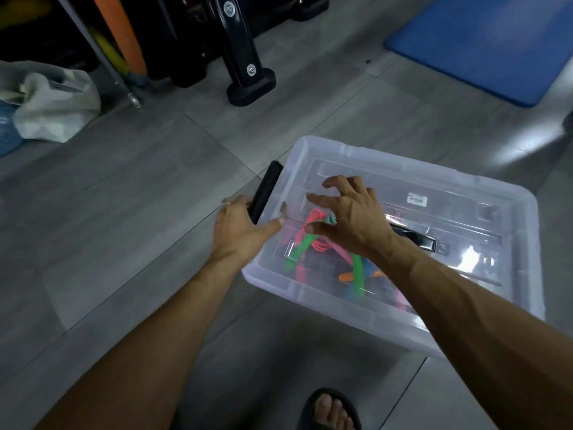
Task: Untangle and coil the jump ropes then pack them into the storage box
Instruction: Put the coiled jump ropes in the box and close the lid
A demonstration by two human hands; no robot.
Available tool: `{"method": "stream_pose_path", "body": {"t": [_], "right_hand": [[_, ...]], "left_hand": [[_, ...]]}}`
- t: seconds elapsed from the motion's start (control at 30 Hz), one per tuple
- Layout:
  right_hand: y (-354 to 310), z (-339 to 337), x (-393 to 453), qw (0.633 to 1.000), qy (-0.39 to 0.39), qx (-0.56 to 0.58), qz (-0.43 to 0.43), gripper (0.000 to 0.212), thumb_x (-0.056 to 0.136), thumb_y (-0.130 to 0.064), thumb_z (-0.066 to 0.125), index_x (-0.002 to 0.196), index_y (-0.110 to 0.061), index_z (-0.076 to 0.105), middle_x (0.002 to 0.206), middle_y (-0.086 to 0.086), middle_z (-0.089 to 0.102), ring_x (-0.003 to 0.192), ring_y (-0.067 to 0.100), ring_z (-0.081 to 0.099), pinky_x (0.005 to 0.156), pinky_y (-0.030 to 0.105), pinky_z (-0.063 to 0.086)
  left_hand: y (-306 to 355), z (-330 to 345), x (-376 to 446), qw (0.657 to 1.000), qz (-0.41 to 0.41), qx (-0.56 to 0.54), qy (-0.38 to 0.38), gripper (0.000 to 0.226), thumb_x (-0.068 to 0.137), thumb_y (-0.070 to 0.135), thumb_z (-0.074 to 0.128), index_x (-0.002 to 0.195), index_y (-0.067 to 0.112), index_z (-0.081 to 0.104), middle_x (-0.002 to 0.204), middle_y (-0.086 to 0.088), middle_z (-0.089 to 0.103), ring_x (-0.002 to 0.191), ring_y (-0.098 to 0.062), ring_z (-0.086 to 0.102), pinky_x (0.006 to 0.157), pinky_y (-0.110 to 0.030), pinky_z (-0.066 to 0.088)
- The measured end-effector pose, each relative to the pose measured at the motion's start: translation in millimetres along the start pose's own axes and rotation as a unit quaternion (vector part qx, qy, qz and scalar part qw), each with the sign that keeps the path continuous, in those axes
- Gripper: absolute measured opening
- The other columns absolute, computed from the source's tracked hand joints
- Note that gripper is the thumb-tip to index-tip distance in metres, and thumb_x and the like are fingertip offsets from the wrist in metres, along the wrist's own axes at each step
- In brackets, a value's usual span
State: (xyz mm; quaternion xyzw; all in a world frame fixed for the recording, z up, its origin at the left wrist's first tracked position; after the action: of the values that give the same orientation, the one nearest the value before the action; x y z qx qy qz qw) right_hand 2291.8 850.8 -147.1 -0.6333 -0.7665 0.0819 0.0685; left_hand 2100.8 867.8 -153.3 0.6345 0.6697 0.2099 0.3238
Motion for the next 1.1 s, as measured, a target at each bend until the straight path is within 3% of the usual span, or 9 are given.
{"method": "stream_pose_path", "body": {"t": [0.27, 0.4, 0.5, 0.63, 0.7, 0.8, 0.9, 1.0, 1.1], "right_hand": [[-2, 2, 0, 1.0, -0.013, 0.003, 0.009, 0.064, 0.08, -0.064, 0.055, 0.137, -0.038, 0.043, 0.146, -0.001, 0.034, 0.132, 0.025, 0.025, 0.103, 0.043, 0.029], [-2, 3, -3, 1.0, -0.013, 0.006, -0.005, 0.064, 0.083, -0.062, 0.052, 0.14, -0.034, 0.04, 0.149, 0.001, 0.032, 0.135, 0.026, 0.024, 0.106, 0.043, 0.029], [2, -3, -12, 0.999, 0.0, 0.041, -0.002, 0.057, 0.086, -0.049, 0.056, 0.136, -0.022, 0.047, 0.144, 0.007, 0.041, 0.131, 0.03, 0.036, 0.103, 0.043, 0.033], [55, -28, -63, 0.988, 0.127, 0.042, 0.076, 0.042, 0.08, -0.039, 0.051, 0.106, -0.009, 0.065, 0.104, 0.015, 0.063, 0.092, 0.039, 0.059, 0.075, 0.043, 0.046], [96, -38, -103, 0.977, 0.152, 0.006, 0.15, 0.038, 0.079, -0.035, 0.054, 0.103, -0.008, 0.064, 0.101, 0.015, 0.062, 0.091, 0.039, 0.057, 0.074, 0.044, 0.045], [151, -50, -173, 0.949, 0.154, -0.026, 0.272, 0.047, 0.082, -0.039, 0.056, 0.116, -0.007, 0.057, 0.113, 0.016, 0.057, 0.102, 0.039, 0.052, 0.081, 0.045, 0.043], [188, -43, -226, 0.896, 0.075, 0.103, 0.424, 0.065, 0.078, -0.056, 0.062, 0.119, -0.008, 0.05, 0.118, 0.014, 0.052, 0.106, 0.034, 0.051, 0.087, 0.044, 0.045], [199, -24, -243, 0.826, 0.019, 0.262, 0.499, 0.068, 0.07, -0.064, 0.067, 0.098, -0.004, 0.054, 0.089, 0.005, 0.059, 0.073, 0.018, 0.057, 0.056, 0.031, 0.043], [204, -19, -249, 0.783, 0.048, 0.304, 0.54, 0.069, 0.058, -0.066, 0.073, 0.083, -0.004, 0.057, 0.082, 0.008, 0.064, 0.073, 0.025, 0.062, 0.051, 0.031, 0.042]], "left_hand": [[-2, 11, 0, 0.985, 0.08, 0.13, 0.075, 0.05, 0.087, 0.048, 0.06, 0.121, 0.012, 0.059, 0.102, -0.008, 0.052, 0.099, -0.021, 0.051, 0.087, -0.039, 0.05], [5, 10, -1, 0.976, 0.091, 0.179, 0.084, 0.045, 0.089, 0.049, 0.056, 0.117, 0.013, 0.059, 0.104, -0.008, 0.052, 0.097, -0.02, 0.053, 0.081, -0.036, 0.052], [27, 10, -11, 0.957, 0.136, 0.229, 0.114, 0.044, 0.09, 0.036, 0.055, 0.125, 0.01, 0.055, 0.118, -0.012, 0.05, 0.11, -0.029, 0.049, 0.09, -0.042, 0.046], [90, 62, -29, 0.934, 0.291, 0.205, 0.031, 0.051, 0.087, 0.036, 0.051, 0.124, 0.002, 0.057, 0.13, -0.019, 0.052, 0.125, -0.036, 0.046, 0.102, -0.047, 0.039], [127, 102, -46, 0.904, 0.375, 0.203, -0.038, 0.056, 0.082, 0.043, 0.045, 0.119, 0.004, 0.059, 0.127, -0.017, 0.056, 0.122, -0.036, 0.049, 0.103, -0.047, 0.038], [166, 163, -79, 0.845, 0.451, 0.246, -0.146, 0.069, 0.08, 0.058, 0.049, 0.133, 0.013, 0.049, 0.139, -0.01, 0.047, 0.132, -0.03, 0.038, 0.109, -0.051, 0.025], [172, 199, -93, 0.831, 0.441, 0.276, -0.198, 0.085, 0.077, 0.069, 0.053, 0.145, 0.021, 0.033, 0.151, -0.003, 0.031, 0.142, -0.025, 0.017, 0.114, -0.043, 0.009], [169, 208, -91, 0.841, 0.427, 0.265, -0.2, 0.09, 0.075, 0.074, 0.05, 0.146, 0.025, 0.029, 0.154, 0.0, 0.027, 0.144, -0.024, 0.011, 0.115, -0.042, 0.008], [167, 210, -91, 0.847, 0.418, 0.256, -0.206, 0.092, 0.073, 0.079, 0.046, 0.146, 0.025, 0.031, 0.154, 0.001, 0.027, 0.145, -0.023, 0.01, 0.116, -0.044, 0.007]]}}
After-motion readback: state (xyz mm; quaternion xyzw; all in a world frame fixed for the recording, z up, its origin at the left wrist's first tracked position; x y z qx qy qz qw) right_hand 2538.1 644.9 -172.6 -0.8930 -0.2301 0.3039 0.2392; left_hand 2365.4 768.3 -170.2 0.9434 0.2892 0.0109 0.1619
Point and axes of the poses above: each hand's wrist, its own x-axis towards the middle knuckle, its own z-axis out of the palm, y = z × x, the point moved 6 cm from there along x, towards the middle knuckle
